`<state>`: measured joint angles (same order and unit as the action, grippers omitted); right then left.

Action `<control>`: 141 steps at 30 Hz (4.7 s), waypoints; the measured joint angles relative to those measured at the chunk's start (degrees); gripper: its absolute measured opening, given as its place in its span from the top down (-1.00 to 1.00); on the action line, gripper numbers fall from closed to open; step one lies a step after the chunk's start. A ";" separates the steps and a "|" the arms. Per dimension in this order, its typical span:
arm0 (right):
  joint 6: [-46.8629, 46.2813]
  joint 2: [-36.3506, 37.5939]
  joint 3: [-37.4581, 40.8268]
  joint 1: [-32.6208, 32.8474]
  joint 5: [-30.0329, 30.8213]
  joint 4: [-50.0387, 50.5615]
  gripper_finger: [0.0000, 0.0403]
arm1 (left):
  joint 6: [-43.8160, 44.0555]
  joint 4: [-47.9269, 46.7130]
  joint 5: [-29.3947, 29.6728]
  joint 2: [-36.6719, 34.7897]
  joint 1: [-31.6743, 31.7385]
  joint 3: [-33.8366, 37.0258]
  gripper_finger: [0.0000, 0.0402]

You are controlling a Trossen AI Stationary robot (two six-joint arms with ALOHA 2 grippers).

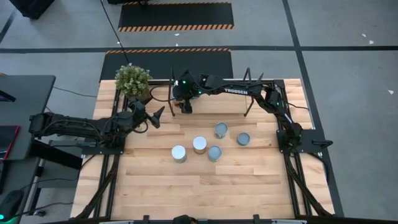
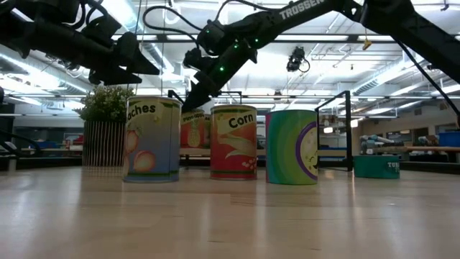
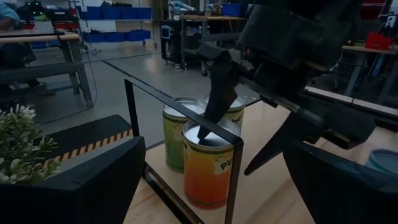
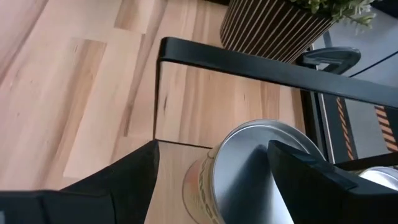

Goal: Pick and place cans onto a shelf
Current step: Adjust the canned pineapple on the shelf, then put the canned peaches on the shelf

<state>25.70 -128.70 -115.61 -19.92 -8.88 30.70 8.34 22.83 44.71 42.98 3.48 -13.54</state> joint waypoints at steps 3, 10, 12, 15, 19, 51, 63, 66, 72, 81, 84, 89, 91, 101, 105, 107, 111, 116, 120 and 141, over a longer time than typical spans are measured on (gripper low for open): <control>-0.45 0.02 -0.07 -0.31 -0.06 0.57 -0.52 | 0.00 0.02 0.00 0.00 -0.14 0.00 -0.93; -0.49 0.29 -0.22 -0.30 1.33 3.19 -0.52 | -0.03 0.02 -0.04 0.00 -0.17 0.00 -0.93; -0.58 0.57 -0.20 -0.18 1.98 4.20 -0.52 | 0.00 0.02 -0.04 0.00 -0.17 0.00 -0.93; -0.62 0.78 -0.20 -0.09 3.15 4.91 -0.52 | -0.01 0.00 -0.04 0.00 -0.17 0.00 -0.93; -0.89 1.07 -0.17 -0.03 3.66 6.06 -0.52 | 0.00 -0.03 -0.06 0.00 -0.17 0.00 -0.93; -7.98 5.92 -2.75 13.50 1.18 15.91 -0.63 | 0.01 -5.32 -7.77 -0.61 -0.17 0.04 -0.93; -17.22 6.09 3.68 26.69 12.39 6.81 -0.95 | 0.28 -12.68 -30.87 -5.01 -0.17 0.04 -0.93; -19.63 5.88 5.32 28.35 12.98 4.37 -0.98 | 0.39 -12.77 -32.79 -4.59 -0.19 0.04 -0.93; -24.48 5.96 8.42 30.88 19.12 -1.35 -0.99 | 0.45 -12.40 -30.71 -4.61 -0.17 0.04 -0.93; -27.23 6.01 15.74 31.94 22.95 -15.45 -0.99 | 1.59 -12.42 -30.34 -4.66 -0.17 0.04 -0.93; -28.24 5.91 17.77 31.93 24.28 -15.25 -0.99 | 1.59 -12.42 -30.22 -4.67 -0.17 0.04 -0.93; -29.19 5.98 19.50 31.93 24.50 -15.68 -0.99 | 1.65 -12.42 -28.93 -4.68 -0.17 0.04 -0.93; -29.16 5.95 20.04 31.91 25.18 -15.37 -0.99 | 1.85 -12.44 -28.85 -4.68 -0.17 0.04 -0.93; -28.99 5.96 20.28 31.91 25.35 -16.35 -0.99 | 1.98 -12.42 -28.85 -4.68 -0.17 0.04 -0.93; -28.68 5.96 20.28 32.17 25.35 -15.90 -0.99 | 1.98 -12.44 -28.85 -4.68 -0.17 0.04 -0.93; -28.34 6.56 20.23 32.64 25.26 -13.95 -0.99 | 2.01 -12.45 -28.85 -4.68 -0.17 0.04 -0.93; -29.02 9.41 17.30 33.86 24.85 -5.90 -0.99 | 2.01 -12.98 -28.85 -4.68 -0.17 0.02 -0.93; -32.66 12.49 16.20 34.60 26.23 2.40 -0.99 | 2.01 -13.34 -28.85 -4.70 -0.17 0.02 -0.93; -34.91 12.38 16.20 34.54 27.11 4.92 -0.99 | 2.11 -13.34 -28.85 -4.74 -0.17 0.00 -0.93; -32.47 7.27 16.26 30.75 20.95 5.03 -0.99 | 4.57 -14.19 -30.47 -4.76 -0.18 -0.02 -0.93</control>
<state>-6.77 -121.43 -99.35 10.83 12.06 35.72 12.91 8.65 14.23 38.22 3.29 -13.56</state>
